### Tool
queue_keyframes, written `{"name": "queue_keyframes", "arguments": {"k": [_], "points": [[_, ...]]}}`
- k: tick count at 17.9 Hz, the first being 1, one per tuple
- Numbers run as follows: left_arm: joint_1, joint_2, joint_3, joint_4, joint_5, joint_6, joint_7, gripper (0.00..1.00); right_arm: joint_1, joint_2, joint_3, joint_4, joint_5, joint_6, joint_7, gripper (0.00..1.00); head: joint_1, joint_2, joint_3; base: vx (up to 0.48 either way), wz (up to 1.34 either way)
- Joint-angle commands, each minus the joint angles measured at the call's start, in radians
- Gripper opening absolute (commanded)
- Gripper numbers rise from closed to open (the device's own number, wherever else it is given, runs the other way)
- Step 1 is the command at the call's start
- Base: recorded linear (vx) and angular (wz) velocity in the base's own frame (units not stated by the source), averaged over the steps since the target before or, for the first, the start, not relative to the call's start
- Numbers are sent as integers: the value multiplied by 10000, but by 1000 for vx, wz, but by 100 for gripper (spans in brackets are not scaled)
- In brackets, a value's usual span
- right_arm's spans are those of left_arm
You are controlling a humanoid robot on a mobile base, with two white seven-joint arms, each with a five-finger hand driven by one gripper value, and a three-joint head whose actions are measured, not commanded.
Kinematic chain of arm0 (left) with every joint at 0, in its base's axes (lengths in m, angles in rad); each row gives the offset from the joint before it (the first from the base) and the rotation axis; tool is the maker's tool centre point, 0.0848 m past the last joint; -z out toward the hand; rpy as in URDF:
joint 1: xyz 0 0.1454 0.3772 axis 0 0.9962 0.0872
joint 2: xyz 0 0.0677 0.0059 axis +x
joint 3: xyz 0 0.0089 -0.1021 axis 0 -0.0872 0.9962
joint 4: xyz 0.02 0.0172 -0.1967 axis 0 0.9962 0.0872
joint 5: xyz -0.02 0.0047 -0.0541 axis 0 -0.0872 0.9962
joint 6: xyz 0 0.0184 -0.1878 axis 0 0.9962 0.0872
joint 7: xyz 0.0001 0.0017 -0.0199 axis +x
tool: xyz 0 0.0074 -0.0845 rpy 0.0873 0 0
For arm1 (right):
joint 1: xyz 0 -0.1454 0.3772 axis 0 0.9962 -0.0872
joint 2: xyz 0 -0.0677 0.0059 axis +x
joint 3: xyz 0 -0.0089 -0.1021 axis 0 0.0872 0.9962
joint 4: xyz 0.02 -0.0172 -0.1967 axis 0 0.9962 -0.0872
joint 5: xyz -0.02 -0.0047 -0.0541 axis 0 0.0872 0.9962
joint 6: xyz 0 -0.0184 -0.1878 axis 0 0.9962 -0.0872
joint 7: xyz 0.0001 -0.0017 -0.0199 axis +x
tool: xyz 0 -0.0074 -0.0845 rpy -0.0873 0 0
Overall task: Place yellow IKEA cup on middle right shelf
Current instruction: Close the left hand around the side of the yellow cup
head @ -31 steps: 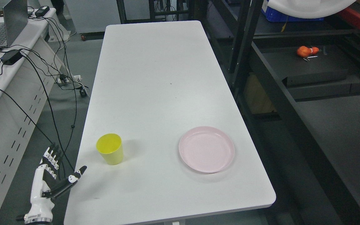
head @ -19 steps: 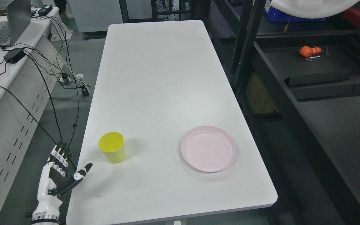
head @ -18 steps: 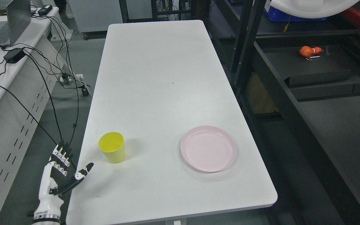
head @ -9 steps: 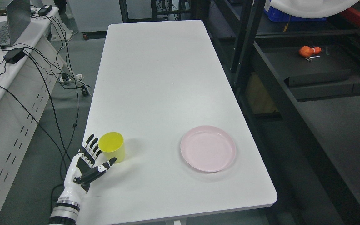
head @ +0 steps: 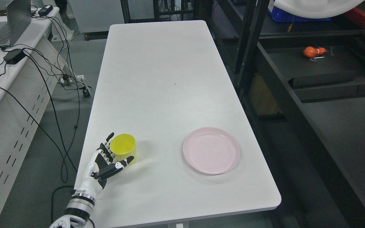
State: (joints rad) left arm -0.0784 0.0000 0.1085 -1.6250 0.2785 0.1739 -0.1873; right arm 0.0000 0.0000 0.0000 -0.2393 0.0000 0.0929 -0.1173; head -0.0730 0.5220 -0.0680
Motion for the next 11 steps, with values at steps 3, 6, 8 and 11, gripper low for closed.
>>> {"name": "queue_keyframes", "arguments": {"k": [3,6,8,11], "points": [[-842,291,-380,1369,-9,316,-29,99,138,-175,169,0,-245,7,7,99,0,0,0,0,0],[-873,429,-426,1584,-9,347,-60,89,138,-175,169,0,-245,7,7,99,0,0,0,0,0],[-873,414,-350,1677,7,347,-90,76,138,-175,169,0,-245,7,7,99,0,0,0,0,0],[-843,261,17,1754,52,225,-121,52,138,-175,169,0,-245,7,7,99,0,0,0,0,0]]}}
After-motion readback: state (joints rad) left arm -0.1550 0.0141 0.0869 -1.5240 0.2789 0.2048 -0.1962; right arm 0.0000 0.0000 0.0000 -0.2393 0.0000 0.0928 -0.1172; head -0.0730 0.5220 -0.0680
